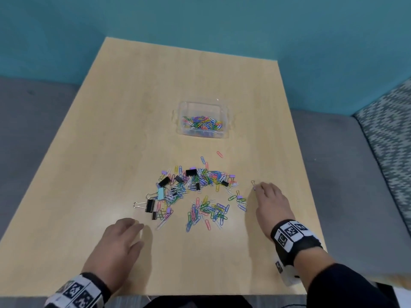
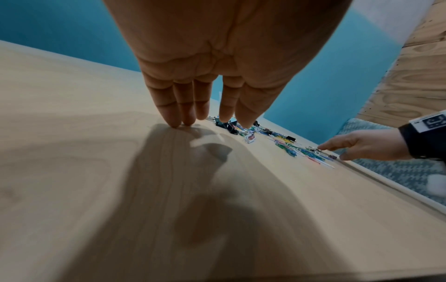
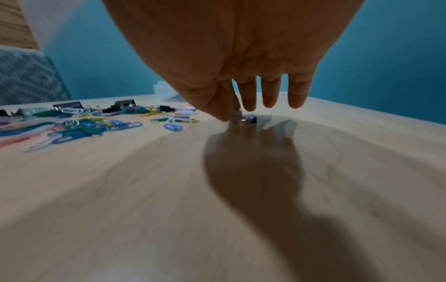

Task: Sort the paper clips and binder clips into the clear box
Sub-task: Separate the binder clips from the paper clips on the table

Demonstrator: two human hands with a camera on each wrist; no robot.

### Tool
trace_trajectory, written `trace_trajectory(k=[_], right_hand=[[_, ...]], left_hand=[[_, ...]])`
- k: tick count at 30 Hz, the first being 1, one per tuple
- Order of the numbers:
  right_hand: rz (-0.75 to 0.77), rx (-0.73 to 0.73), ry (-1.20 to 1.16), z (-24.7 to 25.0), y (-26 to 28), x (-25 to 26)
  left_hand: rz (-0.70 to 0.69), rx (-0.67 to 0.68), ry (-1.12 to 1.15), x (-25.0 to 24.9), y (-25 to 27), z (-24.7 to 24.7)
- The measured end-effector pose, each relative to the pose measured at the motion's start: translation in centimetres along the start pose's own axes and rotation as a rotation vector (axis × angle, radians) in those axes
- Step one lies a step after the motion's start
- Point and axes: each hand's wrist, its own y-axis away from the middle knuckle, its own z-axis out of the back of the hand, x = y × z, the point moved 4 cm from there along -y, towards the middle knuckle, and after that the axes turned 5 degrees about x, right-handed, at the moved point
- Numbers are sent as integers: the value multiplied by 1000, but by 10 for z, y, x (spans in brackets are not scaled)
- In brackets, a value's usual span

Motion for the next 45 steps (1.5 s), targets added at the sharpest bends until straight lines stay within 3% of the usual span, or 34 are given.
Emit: trace_trajectory(k=[5, 12, 16, 28, 35, 39, 42, 45], right_hand=[[231, -43, 110, -11, 1, 10], [287, -114, 116, -4, -14, -1], [438, -144, 137, -7, -6, 6], [264, -131, 53, -5, -12, -21], [290, -161, -9, -3, 9, -11], [317, -124, 7, -9, 18, -3], [340, -110, 12, -9, 22, 2], [359, -101, 11, -7, 24, 7]], left_hand=[[96, -25, 5, -12, -2, -6], [234, -108, -18, -27, -26, 10], [195, -62, -96, -32, -40, 11], [351, 30, -183, -25, -30, 8], [105, 141, -275, -49, -32, 6], [151, 165, -307, -38, -23, 4], [221, 108, -276, -32, -17, 8], [135, 72, -256, -43, -20, 9]])
